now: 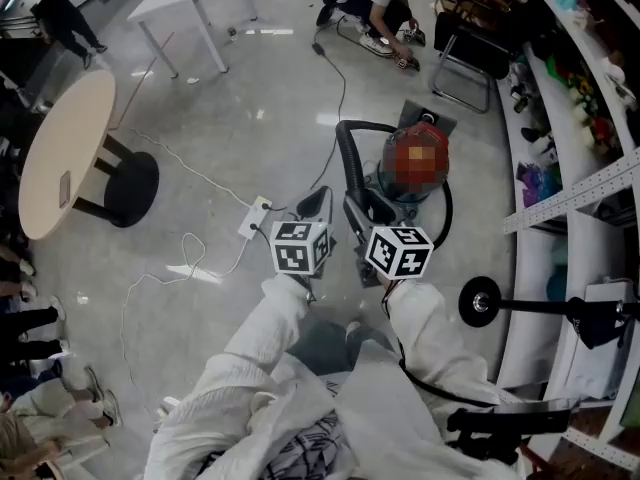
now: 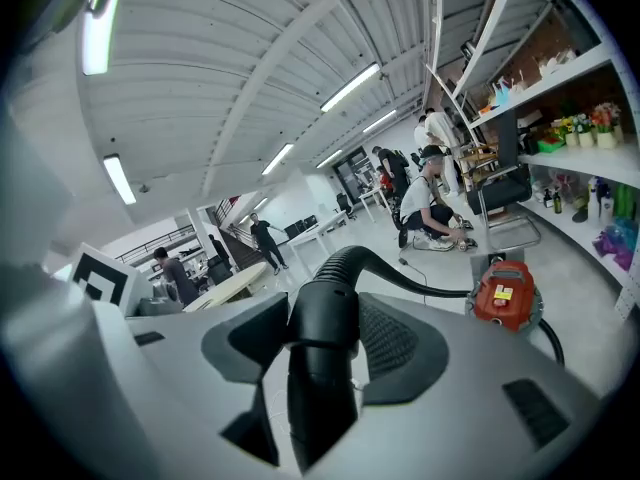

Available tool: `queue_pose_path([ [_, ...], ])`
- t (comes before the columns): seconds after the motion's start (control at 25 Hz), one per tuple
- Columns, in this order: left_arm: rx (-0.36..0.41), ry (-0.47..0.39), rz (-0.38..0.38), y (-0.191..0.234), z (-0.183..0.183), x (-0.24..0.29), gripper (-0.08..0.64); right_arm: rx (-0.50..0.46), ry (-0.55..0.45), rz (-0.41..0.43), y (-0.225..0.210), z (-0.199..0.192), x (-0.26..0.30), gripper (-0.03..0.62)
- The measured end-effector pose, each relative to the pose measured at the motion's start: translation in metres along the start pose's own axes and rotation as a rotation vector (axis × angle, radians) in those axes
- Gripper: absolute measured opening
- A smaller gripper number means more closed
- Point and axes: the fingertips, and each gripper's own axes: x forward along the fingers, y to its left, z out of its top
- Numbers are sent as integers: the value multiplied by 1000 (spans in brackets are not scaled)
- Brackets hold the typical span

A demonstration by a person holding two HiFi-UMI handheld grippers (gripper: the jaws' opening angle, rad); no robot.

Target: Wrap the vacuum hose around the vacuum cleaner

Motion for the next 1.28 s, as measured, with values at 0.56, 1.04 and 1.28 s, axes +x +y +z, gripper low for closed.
queue_pose_path([
  [0.56,-2,29,64,-79,-56,-61,3,26,147,79,-14,-78,-95,232],
  [1.04,-46,97,106,-45,-135,-56,3,13,305,112,-33,-179,-78,232],
  [1.28,-123,137,137,-40,-181,-5,3,0,427,231,-90,-215,-56,232],
])
